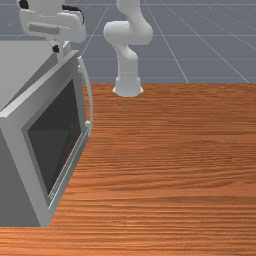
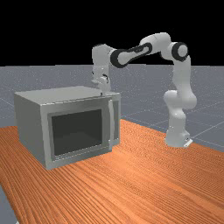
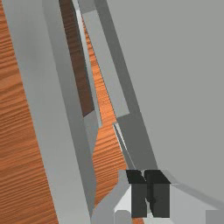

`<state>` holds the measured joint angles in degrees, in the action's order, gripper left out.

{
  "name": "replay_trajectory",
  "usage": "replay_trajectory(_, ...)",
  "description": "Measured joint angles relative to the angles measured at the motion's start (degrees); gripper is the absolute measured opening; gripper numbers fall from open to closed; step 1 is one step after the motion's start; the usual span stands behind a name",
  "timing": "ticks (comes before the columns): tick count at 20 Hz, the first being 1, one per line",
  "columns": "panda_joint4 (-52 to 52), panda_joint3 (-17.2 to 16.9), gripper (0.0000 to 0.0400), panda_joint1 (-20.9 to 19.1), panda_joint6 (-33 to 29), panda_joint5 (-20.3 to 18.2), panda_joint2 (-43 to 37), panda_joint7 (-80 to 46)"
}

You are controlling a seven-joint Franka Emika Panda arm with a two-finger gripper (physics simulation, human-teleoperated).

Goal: Open the microwave

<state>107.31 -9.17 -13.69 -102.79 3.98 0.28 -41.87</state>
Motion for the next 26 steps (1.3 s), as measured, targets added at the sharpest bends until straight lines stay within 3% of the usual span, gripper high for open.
replay_trajectory(3,-0.4,0.6,0.0040,-0.1,-0.2,0.2,0.5,-0.3)
replay_trajectory(6,0.0,2.2,0.0117,-0.6,-0.6,0.4,0.2,-0.5)
replay_trajectory(8,-0.1,3.4,0.0106,-1.7,-0.7,0.4,0.4,-0.9)
replay_trajectory(9,-0.1,4.4,0.0030,-2.1,-1.2,-0.6,1.4,-1.0)
replay_trajectory(10,-0.2,5.5,0.0000,-2.1,-1.7,-1.2,2.6,-1.0)
replay_trajectory(18,-2.4,14.6,0.0000,-2.7,-1.8,-1.5,4.9,-4.4)
replay_trajectory(26,-2.4,20.3,0.0000,-6.4,2.2,-3.3,3.6,-4.9)
